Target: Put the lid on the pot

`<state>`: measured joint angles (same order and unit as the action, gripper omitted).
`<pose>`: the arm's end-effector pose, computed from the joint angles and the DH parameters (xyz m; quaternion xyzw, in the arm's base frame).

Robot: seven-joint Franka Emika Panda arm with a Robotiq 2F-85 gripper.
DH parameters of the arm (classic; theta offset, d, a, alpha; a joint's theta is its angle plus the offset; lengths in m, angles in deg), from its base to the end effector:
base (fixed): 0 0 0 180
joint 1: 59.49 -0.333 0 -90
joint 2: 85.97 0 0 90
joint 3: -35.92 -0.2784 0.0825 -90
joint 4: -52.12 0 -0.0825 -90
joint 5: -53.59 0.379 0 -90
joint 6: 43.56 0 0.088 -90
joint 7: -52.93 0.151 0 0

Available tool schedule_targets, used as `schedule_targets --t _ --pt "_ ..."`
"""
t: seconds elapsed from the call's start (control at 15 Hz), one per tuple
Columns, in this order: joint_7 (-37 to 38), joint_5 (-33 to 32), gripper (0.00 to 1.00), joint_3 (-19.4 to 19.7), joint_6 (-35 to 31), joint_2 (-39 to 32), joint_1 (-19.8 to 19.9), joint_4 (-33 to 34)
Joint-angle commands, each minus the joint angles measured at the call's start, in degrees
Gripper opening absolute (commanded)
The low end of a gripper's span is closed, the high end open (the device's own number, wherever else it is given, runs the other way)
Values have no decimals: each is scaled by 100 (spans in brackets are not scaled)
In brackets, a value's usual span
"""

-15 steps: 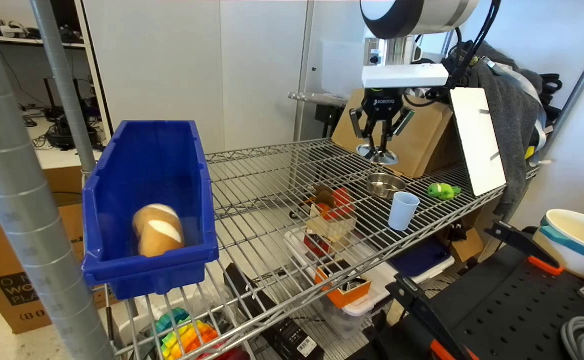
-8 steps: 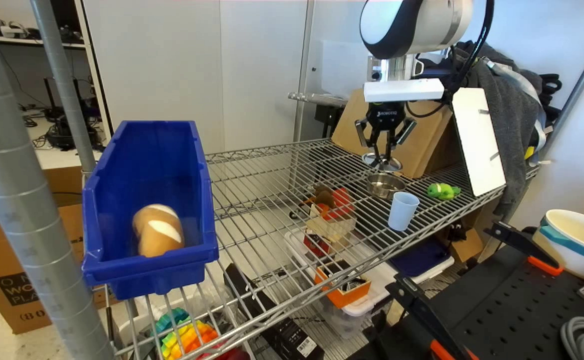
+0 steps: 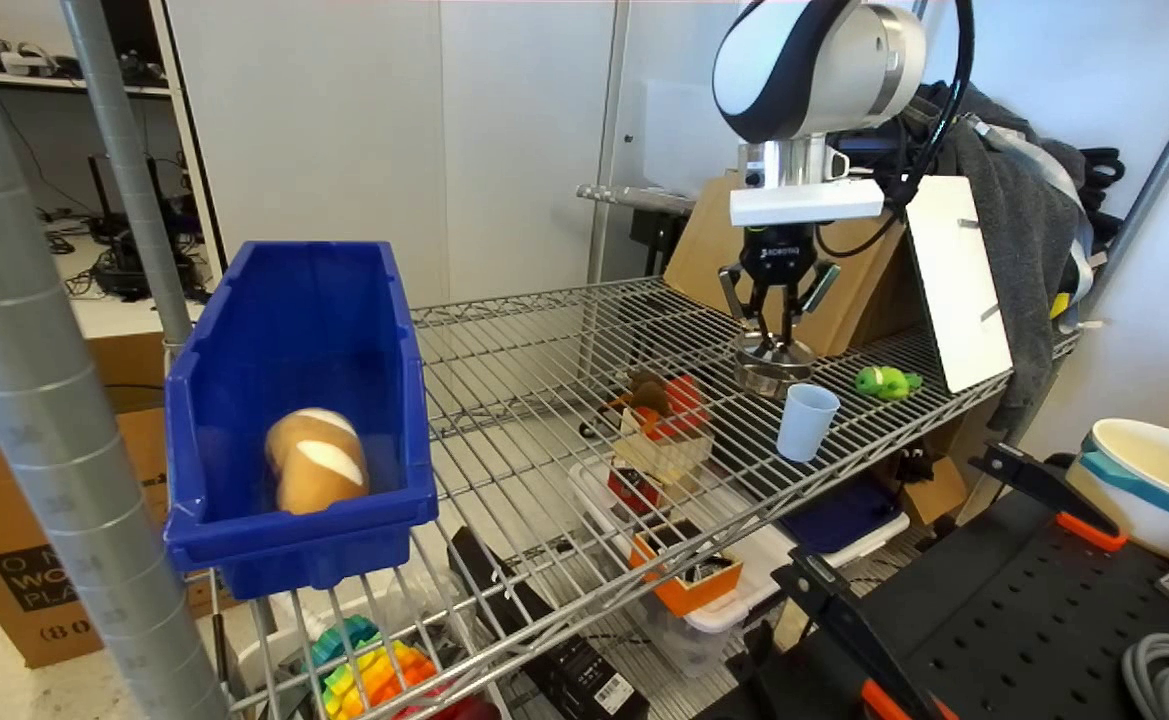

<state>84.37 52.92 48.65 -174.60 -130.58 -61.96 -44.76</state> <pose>0.6083 -0.1125 0.0745 0.9379 -0.3264 -0.0655 0.0977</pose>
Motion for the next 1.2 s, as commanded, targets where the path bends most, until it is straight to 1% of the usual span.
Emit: schedule_targets --t 0.0,0.2,0.67,0.73,0.8,0.87,0.93,1.13 --pt "-2 162 6 -74 571 -317 180 569" --pt "58 156 6 -48 778 -524 210 862" --pt "109 71 6 -15 857 -863 159 1273" --pt "127 68 40 -6 896 -904 155 1318" --pt "124 79 49 -15 914 -919 162 1349" --pt "114 80 54 -26 955 -918 162 1374" --pt "95 89 62 -45 1017 -891 164 1382" --pt "-105 207 83 -231 1222 -537 180 1201"
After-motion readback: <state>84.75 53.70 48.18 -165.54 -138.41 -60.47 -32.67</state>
